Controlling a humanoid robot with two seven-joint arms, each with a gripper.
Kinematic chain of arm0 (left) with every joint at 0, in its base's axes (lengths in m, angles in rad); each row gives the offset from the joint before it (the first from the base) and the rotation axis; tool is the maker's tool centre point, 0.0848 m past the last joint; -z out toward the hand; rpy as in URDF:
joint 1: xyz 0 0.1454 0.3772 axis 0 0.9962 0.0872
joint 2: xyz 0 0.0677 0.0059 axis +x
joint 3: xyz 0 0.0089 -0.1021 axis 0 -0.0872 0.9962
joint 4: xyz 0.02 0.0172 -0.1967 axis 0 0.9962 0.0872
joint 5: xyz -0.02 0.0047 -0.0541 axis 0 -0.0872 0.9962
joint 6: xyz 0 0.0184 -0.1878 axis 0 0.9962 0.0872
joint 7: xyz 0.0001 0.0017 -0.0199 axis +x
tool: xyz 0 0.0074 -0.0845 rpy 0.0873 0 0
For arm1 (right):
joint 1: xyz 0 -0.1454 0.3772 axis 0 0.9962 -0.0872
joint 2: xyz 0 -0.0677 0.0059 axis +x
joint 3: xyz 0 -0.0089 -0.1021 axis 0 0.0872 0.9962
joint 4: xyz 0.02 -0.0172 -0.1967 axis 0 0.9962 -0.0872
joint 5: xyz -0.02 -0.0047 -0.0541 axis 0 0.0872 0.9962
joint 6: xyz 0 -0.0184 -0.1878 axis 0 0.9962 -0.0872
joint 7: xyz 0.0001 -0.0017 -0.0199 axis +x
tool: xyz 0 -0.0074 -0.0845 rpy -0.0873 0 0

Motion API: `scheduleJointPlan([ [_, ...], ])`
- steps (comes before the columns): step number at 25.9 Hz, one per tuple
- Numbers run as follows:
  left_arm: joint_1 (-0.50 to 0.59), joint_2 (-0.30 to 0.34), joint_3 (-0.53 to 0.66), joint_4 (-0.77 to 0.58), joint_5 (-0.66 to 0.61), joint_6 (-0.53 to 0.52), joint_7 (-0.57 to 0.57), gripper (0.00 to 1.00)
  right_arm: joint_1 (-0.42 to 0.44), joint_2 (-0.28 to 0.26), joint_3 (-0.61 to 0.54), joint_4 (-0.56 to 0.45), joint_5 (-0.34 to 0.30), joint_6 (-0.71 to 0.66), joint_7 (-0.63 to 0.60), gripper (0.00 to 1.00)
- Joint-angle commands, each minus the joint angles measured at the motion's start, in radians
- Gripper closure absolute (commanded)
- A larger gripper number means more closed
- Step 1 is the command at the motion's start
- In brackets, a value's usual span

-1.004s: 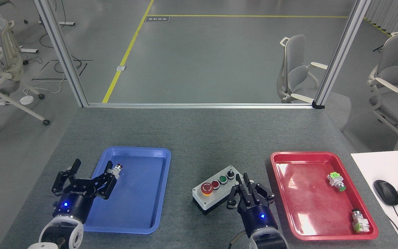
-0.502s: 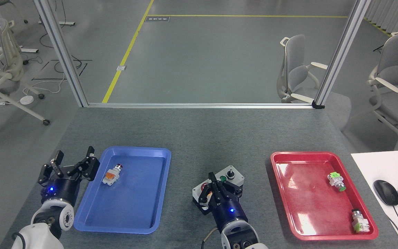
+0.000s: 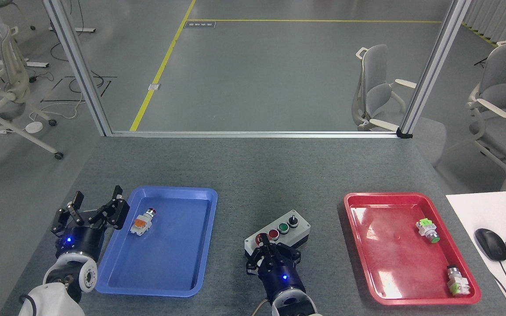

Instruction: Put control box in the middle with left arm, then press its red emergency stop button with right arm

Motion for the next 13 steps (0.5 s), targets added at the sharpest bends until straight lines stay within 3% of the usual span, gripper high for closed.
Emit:
scheduleJointPlan([
  [1,-0.001,-0.001,0.000,-0.002,-0.001,-0.001,-0.007,0.01,0.003,-0.002,-0.002,-0.016,-0.001,0.004,0.037,1.00],
  [11,-0.002,-0.001,0.000,0.000,-0.001,-0.001,-0.010,0.01,0.016,0.005,-0.063,-0.249,-0.001,0.024,-0.020,1.00],
  [13,-0.002,0.003,0.001,0.000,-0.001,-0.001,-0.011,0.01,0.080,0.005,-0.149,-0.335,0.001,-0.029,-0.023,0.79],
])
